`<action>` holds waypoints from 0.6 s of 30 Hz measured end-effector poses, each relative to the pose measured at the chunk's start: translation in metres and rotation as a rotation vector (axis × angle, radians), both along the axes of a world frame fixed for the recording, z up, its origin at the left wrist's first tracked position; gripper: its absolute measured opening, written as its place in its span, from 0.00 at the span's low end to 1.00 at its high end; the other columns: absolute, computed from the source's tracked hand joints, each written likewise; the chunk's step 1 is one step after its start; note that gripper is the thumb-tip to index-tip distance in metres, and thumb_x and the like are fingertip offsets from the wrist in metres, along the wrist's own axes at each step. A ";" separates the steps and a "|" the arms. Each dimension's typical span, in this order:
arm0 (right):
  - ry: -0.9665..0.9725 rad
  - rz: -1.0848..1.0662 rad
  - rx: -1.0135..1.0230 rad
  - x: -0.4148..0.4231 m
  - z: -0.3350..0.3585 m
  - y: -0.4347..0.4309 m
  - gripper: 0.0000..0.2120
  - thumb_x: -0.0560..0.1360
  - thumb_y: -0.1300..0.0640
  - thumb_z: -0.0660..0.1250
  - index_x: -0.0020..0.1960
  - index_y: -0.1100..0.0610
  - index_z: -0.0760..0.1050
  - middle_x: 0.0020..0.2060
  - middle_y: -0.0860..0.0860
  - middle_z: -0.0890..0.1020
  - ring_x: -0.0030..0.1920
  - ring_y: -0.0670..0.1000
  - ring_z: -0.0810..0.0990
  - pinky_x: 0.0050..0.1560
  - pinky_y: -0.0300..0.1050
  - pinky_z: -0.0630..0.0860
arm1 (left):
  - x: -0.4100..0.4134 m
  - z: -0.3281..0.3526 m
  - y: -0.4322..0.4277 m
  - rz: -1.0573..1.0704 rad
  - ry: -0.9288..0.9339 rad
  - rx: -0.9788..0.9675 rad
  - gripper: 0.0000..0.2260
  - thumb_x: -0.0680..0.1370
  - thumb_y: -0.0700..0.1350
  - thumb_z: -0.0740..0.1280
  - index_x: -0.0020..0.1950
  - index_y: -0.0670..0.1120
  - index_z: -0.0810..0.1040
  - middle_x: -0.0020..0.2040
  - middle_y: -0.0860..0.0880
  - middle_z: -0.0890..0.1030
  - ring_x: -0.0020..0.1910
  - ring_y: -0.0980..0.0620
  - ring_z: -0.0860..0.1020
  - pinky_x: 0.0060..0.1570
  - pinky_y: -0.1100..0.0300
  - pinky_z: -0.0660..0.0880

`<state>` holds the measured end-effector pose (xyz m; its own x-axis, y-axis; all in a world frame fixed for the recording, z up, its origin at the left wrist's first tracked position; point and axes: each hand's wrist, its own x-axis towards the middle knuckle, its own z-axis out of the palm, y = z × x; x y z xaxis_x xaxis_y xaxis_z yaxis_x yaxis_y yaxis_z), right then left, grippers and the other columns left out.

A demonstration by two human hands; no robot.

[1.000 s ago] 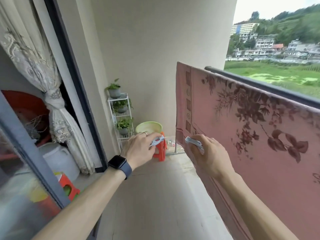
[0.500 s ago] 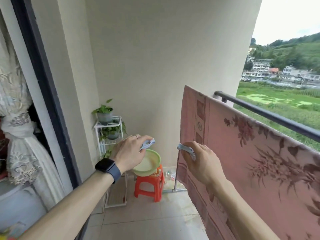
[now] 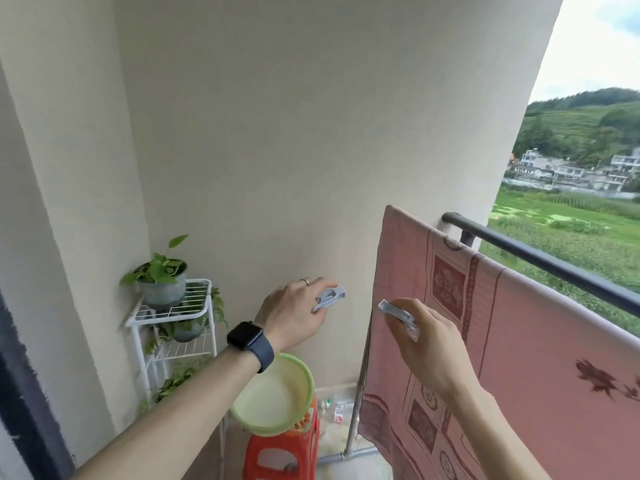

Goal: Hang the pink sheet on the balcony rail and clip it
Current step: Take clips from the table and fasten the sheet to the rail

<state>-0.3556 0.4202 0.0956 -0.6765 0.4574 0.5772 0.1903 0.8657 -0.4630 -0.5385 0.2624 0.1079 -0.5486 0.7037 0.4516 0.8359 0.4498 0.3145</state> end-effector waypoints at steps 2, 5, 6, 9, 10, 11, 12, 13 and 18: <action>0.014 0.015 -0.032 -0.033 -0.003 0.020 0.08 0.79 0.49 0.67 0.57 0.46 0.77 0.48 0.41 0.84 0.49 0.49 0.81 0.47 0.50 0.78 | -0.035 -0.004 0.025 -0.027 -0.046 0.010 0.21 0.75 0.47 0.65 0.68 0.59 0.71 0.59 0.56 0.79 0.57 0.50 0.77 0.49 0.57 0.74; 0.046 0.023 -0.071 -0.080 -0.010 0.053 0.06 0.78 0.50 0.68 0.56 0.45 0.78 0.46 0.39 0.83 0.47 0.45 0.81 0.46 0.48 0.79 | -0.088 -0.012 0.065 -0.084 -0.131 0.028 0.18 0.75 0.49 0.67 0.65 0.57 0.73 0.59 0.57 0.80 0.57 0.52 0.78 0.52 0.56 0.76; 0.058 0.027 -0.096 -0.095 -0.013 0.065 0.06 0.78 0.50 0.68 0.55 0.45 0.78 0.45 0.38 0.83 0.46 0.43 0.81 0.46 0.46 0.78 | -0.105 -0.016 0.078 -0.107 -0.175 0.039 0.17 0.75 0.49 0.68 0.64 0.57 0.74 0.59 0.57 0.80 0.57 0.53 0.78 0.54 0.55 0.76; 0.104 0.024 -0.212 -0.140 -0.018 0.100 0.07 0.78 0.49 0.68 0.56 0.45 0.78 0.45 0.36 0.83 0.46 0.39 0.81 0.46 0.40 0.78 | -0.158 -0.021 0.118 -0.162 -0.284 0.079 0.15 0.75 0.50 0.69 0.60 0.58 0.74 0.57 0.58 0.81 0.56 0.56 0.79 0.56 0.55 0.75; 0.126 0.016 -0.263 -0.154 -0.018 0.112 0.07 0.78 0.49 0.69 0.56 0.45 0.78 0.45 0.36 0.84 0.46 0.39 0.82 0.46 0.40 0.78 | -0.175 -0.021 0.131 -0.179 -0.315 0.088 0.14 0.75 0.50 0.70 0.59 0.59 0.75 0.56 0.58 0.81 0.55 0.57 0.79 0.56 0.57 0.75; 0.147 0.007 -0.318 -0.167 -0.018 0.123 0.07 0.77 0.50 0.69 0.56 0.45 0.78 0.45 0.37 0.84 0.46 0.39 0.82 0.47 0.40 0.79 | -0.191 -0.022 0.143 -0.197 -0.337 0.088 0.13 0.75 0.50 0.70 0.58 0.59 0.75 0.55 0.58 0.81 0.55 0.58 0.79 0.55 0.58 0.75; 0.164 -0.005 -0.368 -0.180 -0.018 0.133 0.07 0.77 0.50 0.70 0.55 0.45 0.78 0.45 0.37 0.84 0.45 0.39 0.83 0.47 0.40 0.79 | -0.205 -0.022 0.154 -0.212 -0.353 0.092 0.13 0.75 0.50 0.71 0.57 0.59 0.75 0.55 0.59 0.81 0.54 0.59 0.78 0.53 0.60 0.75; 0.176 -0.017 -0.412 -0.194 -0.016 0.143 0.07 0.77 0.51 0.70 0.54 0.46 0.77 0.44 0.38 0.84 0.45 0.40 0.83 0.48 0.42 0.80 | -0.220 -0.022 0.165 -0.223 -0.366 0.105 0.12 0.75 0.49 0.71 0.56 0.60 0.75 0.53 0.60 0.81 0.53 0.60 0.78 0.50 0.62 0.74; 0.158 -0.039 -0.535 -0.248 -0.005 0.180 0.08 0.80 0.59 0.63 0.58 0.49 0.71 0.46 0.47 0.82 0.41 0.47 0.85 0.47 0.49 0.80 | -0.281 -0.032 0.218 -0.291 -0.479 0.164 0.12 0.78 0.46 0.68 0.57 0.58 0.72 0.50 0.59 0.81 0.45 0.61 0.78 0.44 0.68 0.74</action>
<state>-0.6037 0.5998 0.0905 -0.5773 0.7376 0.3504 0.1102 0.4955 -0.8616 -0.8198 0.4803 0.0763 -0.5129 0.7979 0.3166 0.6650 0.1361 0.7344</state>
